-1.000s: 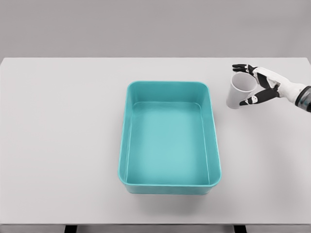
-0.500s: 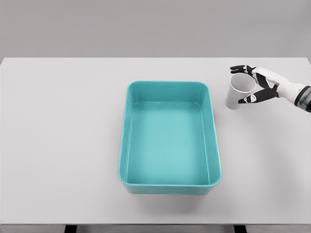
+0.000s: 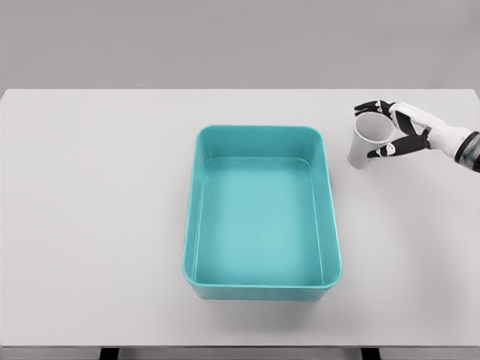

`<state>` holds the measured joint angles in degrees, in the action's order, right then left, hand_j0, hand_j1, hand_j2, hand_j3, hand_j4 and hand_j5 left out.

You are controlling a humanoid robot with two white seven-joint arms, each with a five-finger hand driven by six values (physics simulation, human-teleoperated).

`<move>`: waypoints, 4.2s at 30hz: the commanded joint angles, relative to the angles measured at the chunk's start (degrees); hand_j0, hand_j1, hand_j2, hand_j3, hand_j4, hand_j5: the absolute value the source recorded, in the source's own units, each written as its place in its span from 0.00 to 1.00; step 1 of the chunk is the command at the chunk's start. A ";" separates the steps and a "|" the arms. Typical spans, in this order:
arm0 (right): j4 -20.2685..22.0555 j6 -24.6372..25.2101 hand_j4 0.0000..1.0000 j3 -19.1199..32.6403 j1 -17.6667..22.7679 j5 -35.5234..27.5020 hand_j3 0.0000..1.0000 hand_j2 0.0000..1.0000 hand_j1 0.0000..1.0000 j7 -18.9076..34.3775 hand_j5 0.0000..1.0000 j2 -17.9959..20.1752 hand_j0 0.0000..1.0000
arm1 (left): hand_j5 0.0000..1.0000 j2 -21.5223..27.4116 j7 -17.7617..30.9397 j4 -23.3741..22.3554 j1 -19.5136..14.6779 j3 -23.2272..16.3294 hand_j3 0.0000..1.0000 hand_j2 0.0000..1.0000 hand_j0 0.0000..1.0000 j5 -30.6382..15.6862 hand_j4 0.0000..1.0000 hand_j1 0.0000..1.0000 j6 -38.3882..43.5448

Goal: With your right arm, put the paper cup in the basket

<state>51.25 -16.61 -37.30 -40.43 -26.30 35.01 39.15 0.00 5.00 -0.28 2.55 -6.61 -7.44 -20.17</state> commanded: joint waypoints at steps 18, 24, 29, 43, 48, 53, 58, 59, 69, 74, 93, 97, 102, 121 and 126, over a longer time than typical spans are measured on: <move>8.68 -1.68 0.81 3.64 -0.18 -0.51 0.81 0.81 0.81 -0.01 0.81 1.10 0.81 | 1.00 0.00 0.01 0.02 0.00 0.02 1.00 1.00 1.00 -0.03 1.00 1.00 -0.05; 11.94 -1.76 0.81 3.99 -0.26 -0.51 0.81 0.81 0.81 -0.01 0.81 1.37 0.81 | 1.00 0.00 0.01 0.02 0.00 0.02 1.00 1.00 1.00 -0.03 1.00 1.00 0.04; 14.66 -2.11 0.81 4.08 -0.88 -0.50 0.81 0.81 0.81 -0.01 0.81 1.63 0.81 | 1.00 0.00 0.01 0.02 -0.09 0.10 1.00 1.00 1.00 -0.03 1.00 1.00 -0.05; 27.32 -2.11 0.81 5.57 -0.88 1.60 0.81 0.81 0.81 -0.01 0.81 1.98 0.81 | 1.00 0.00 0.01 0.02 0.00 0.02 1.00 1.00 1.00 -0.03 1.00 1.00 0.04; 30.13 -2.11 0.81 5.57 -0.79 2.66 0.81 0.81 0.81 -0.01 0.81 1.90 0.81 | 1.00 0.00 0.01 0.02 0.00 0.02 1.00 1.00 1.00 -0.03 1.00 1.00 -0.05; 31.80 -2.11 0.76 4.87 -0.53 2.83 0.76 0.76 0.76 -0.01 0.76 1.81 0.76 | 1.00 0.00 0.01 0.02 0.00 0.02 1.00 1.00 1.00 -0.03 1.00 1.00 -0.05; 34.61 -2.47 0.75 3.20 -0.35 5.73 0.75 0.75 0.75 -0.01 0.75 1.37 0.75 | 1.00 0.00 0.01 0.02 -0.09 0.02 1.00 1.00 1.00 -0.03 1.00 1.00 -0.05; 35.31 -2.47 0.75 2.76 -0.35 6.52 0.75 0.75 0.75 -0.01 0.75 1.28 0.75 | 1.00 0.00 0.01 0.02 0.00 0.02 1.00 1.00 1.00 -0.03 1.00 1.00 -0.05; 38.66 -3.78 0.76 -0.32 -0.35 11.97 0.76 0.76 0.76 -0.01 0.76 1.02 0.76 | 1.00 0.00 0.01 0.02 0.00 0.02 1.00 1.00 1.00 -0.03 1.00 1.00 -0.05; 39.54 -3.87 0.76 -1.72 -0.35 17.16 0.76 0.76 0.76 -0.01 0.76 1.02 0.76 | 1.00 0.00 0.01 0.02 0.00 0.02 1.00 1.00 1.00 -0.03 1.00 1.00 0.04; 44.63 -2.82 0.75 -7.96 -0.79 41.59 0.75 0.75 0.75 -0.01 0.75 -2.23 0.75 | 1.00 0.00 0.01 0.02 0.00 0.02 1.00 1.00 1.00 -0.03 1.00 1.00 0.04; 44.81 -2.91 0.81 -8.84 -0.79 44.76 0.81 0.81 0.81 -0.01 0.81 -2.94 0.81 | 1.00 0.00 0.01 0.02 0.00 0.02 1.00 1.00 1.00 -0.03 1.00 1.00 0.04; 45.16 -2.99 1.00 -8.84 -0.79 44.58 1.00 1.00 1.00 -0.01 1.00 -2.94 1.00 | 1.00 0.00 0.01 0.02 0.00 0.02 1.00 1.00 1.00 -0.03 1.00 1.00 -0.05; 33.30 -5.98 1.00 34.14 19.33 5.91 1.00 1.00 1.00 -0.01 1.00 3.21 1.00 | 1.00 0.00 0.01 0.02 0.00 0.02 1.00 1.00 1.00 -0.03 1.00 1.00 0.04; 29.08 -5.72 1.00 33.96 20.65 11.62 1.00 1.00 1.00 -0.01 1.00 2.34 1.00 | 1.00 0.00 0.01 0.02 0.00 0.02 1.00 1.00 1.00 -0.03 1.00 1.00 -0.05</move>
<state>81.98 -22.48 -4.02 -19.78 -15.62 35.02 41.63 0.00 5.00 -0.28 2.55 -6.61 -7.44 -20.17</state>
